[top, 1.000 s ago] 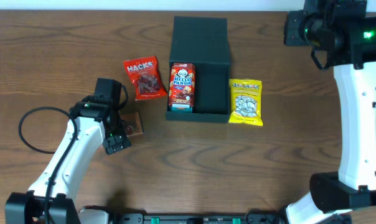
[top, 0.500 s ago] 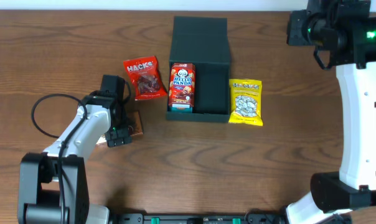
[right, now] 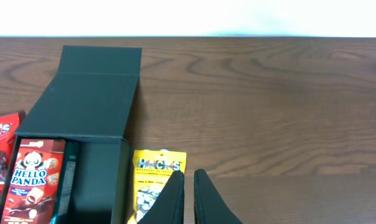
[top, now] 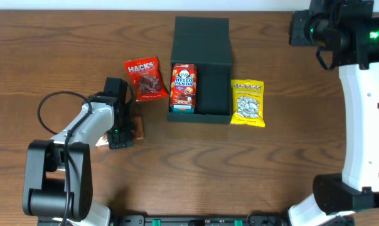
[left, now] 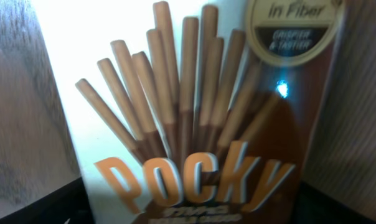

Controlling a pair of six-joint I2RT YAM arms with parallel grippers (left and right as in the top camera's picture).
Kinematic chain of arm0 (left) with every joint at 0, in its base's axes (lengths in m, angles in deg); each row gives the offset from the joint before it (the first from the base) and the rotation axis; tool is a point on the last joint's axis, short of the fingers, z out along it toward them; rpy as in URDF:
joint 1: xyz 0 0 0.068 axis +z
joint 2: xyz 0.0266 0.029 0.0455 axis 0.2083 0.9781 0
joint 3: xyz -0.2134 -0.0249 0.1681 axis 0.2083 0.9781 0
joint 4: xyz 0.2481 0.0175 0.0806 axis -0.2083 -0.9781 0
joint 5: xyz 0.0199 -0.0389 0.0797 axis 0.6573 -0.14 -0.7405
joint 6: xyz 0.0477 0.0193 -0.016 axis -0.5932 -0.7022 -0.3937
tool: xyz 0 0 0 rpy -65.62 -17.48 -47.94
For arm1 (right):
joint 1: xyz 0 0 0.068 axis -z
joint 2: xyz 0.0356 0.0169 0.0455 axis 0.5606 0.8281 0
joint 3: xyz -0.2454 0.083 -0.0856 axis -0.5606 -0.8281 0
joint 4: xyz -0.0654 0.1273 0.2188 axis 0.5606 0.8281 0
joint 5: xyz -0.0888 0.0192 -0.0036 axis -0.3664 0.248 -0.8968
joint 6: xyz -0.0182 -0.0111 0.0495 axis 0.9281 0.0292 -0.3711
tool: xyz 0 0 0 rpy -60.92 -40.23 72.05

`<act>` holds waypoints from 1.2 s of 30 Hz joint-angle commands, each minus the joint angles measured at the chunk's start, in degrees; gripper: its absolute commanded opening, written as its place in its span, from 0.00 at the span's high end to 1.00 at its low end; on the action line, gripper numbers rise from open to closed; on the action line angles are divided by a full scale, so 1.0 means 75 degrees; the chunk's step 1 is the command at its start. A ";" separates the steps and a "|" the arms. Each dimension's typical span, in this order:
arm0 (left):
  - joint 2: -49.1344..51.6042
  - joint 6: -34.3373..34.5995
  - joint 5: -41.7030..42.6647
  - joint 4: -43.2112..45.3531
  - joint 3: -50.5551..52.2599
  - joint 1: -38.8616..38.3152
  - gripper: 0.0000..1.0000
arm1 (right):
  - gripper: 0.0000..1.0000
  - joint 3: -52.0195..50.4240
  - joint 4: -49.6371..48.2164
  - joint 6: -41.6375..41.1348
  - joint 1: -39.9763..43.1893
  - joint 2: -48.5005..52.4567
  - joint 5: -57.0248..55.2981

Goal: Pack container
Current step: 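Grasp the Pocky box with the left gripper, then carry the Pocky box into the green box beside Hello Panda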

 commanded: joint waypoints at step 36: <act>0.0119 -0.9602 -0.0280 -0.0169 -0.4578 -0.2626 0.54 | 0.88 -0.0076 0.0017 0.0044 0.0699 0.0050 -0.0140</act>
